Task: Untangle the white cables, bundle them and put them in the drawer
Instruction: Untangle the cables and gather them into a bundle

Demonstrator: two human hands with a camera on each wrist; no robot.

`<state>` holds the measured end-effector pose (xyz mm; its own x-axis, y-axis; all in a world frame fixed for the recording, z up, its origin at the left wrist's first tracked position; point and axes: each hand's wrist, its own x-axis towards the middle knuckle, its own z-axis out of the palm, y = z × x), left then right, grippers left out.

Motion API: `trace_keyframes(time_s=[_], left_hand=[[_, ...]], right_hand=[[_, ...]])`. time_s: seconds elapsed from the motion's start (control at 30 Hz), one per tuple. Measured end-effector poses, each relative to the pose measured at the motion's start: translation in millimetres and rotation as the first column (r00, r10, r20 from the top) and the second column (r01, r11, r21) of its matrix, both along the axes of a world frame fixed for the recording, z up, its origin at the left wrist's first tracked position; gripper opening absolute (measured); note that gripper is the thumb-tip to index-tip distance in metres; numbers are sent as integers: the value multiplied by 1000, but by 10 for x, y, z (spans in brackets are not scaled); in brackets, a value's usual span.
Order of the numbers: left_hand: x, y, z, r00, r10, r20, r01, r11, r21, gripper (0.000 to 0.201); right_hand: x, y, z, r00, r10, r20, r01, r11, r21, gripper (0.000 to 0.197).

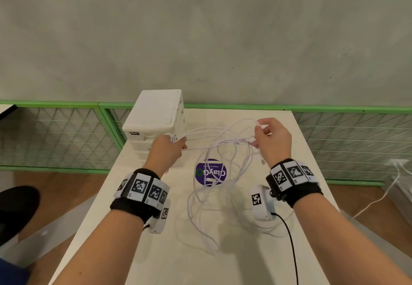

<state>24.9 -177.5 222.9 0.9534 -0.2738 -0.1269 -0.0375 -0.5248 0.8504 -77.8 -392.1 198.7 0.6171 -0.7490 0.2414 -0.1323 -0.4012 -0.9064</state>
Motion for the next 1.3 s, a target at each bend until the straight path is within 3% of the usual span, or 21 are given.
trace_keyframes(time_s=[0.13,0.27,0.37,0.47,0.57,0.63,0.7,0.77,0.83,0.97,1.07,1.17,1.3], left_hand=[[-12,-70,-3,1000,-1,-7,1,999,-45,32],[-128,-233,62,996,-91,-18,89,993,-77,32],[-187,-326,100,993,-120,-9,118,988,-100,30],[-193,-343,109,994,-104,-35,98,983,-153,27],[-217,-329,115,993,-109,-39,101,978,-184,28],[-239,-325,144,993,-121,-12,117,975,-187,27],[-267,-331,198,989,-148,9,147,969,-197,27],[-283,-343,273,984,-174,43,179,963,-202,28],[-264,-340,350,982,-160,97,177,964,-198,26],[-210,-302,399,974,-150,168,176,973,-150,24],[-228,-282,393,971,-158,180,179,978,-106,26],[-209,-238,397,969,-163,187,177,982,-64,28],[-174,-202,413,956,-265,125,244,956,163,41]], right_hand=[[-26,-54,-108,952,9,-305,-42,994,-102,44],[-23,101,-144,933,208,-295,-291,917,-273,58],[26,208,-57,887,314,-338,-434,819,-376,48],[57,244,-4,906,300,-298,-404,823,-399,46],[38,311,23,955,295,3,-247,803,-542,34],[26,394,33,910,401,110,-282,790,-544,20],[22,484,-8,856,517,6,-457,762,-459,21],[27,539,-89,805,562,-191,-592,735,-332,23],[27,512,-153,773,562,-295,-619,770,-155,24],[80,358,-110,730,551,-403,-582,811,56,84],[153,324,-48,743,480,-467,-551,834,-19,101],[155,308,11,803,361,-473,-465,877,-120,97],[147,298,61,896,247,-369,-360,890,-280,88]])
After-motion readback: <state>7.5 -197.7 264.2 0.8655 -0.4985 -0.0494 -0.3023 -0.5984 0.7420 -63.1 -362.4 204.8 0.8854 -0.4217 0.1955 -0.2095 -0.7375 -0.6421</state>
